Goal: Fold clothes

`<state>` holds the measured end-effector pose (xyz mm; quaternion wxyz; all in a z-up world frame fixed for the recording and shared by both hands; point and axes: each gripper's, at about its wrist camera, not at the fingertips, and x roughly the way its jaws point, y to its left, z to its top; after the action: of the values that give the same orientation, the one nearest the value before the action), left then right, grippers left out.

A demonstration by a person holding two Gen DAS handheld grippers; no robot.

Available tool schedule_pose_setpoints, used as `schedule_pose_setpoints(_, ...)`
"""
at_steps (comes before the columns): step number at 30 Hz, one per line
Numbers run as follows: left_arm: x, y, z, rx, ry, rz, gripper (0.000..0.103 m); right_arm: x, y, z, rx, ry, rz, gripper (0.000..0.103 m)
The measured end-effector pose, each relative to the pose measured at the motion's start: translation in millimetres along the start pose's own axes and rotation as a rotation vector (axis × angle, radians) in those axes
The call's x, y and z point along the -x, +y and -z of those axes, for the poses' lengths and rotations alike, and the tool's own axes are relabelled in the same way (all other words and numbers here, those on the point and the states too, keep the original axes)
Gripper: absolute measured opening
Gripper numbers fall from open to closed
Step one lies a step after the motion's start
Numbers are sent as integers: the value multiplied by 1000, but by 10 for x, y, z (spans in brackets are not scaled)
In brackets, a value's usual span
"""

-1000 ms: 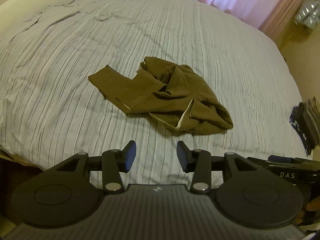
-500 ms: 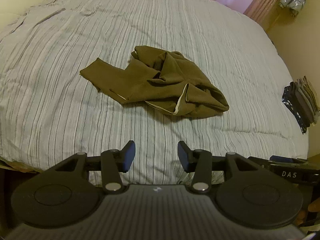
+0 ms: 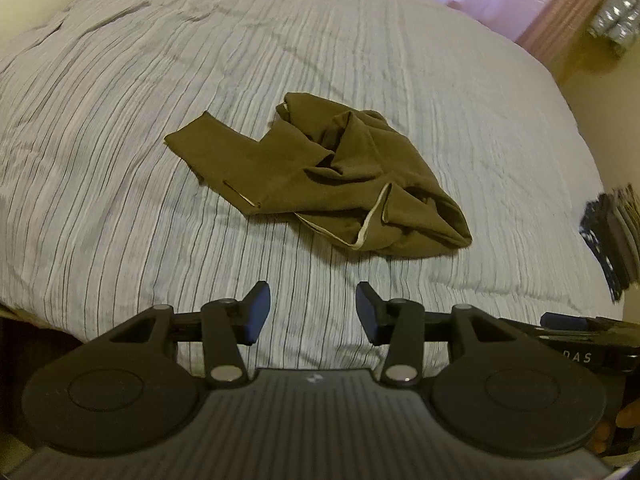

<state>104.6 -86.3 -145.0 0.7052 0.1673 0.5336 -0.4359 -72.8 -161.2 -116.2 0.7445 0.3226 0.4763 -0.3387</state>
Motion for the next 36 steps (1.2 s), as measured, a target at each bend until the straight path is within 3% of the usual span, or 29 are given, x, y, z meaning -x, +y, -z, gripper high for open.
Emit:
schedule_pose_setpoints(14,-517,-750,-263,163,4,-87,43,-372,-705,-737,165,80,-67,93)
schedule_pose_setpoints(23,-989,-789,-259,260,-28,-138,46,-899,-1393,-1006,188,158,-45,93)
schedule_pose_setpoints(28,-1362,-737,-464,197,-98,-119,47,-1188,-1828,-1117,88,164,-3,93)
schedule_pose_setpoints(36,-2126,-733,-950,-33,-144,-57,53,-1504,-2260,-1039,-85,162,82,93)
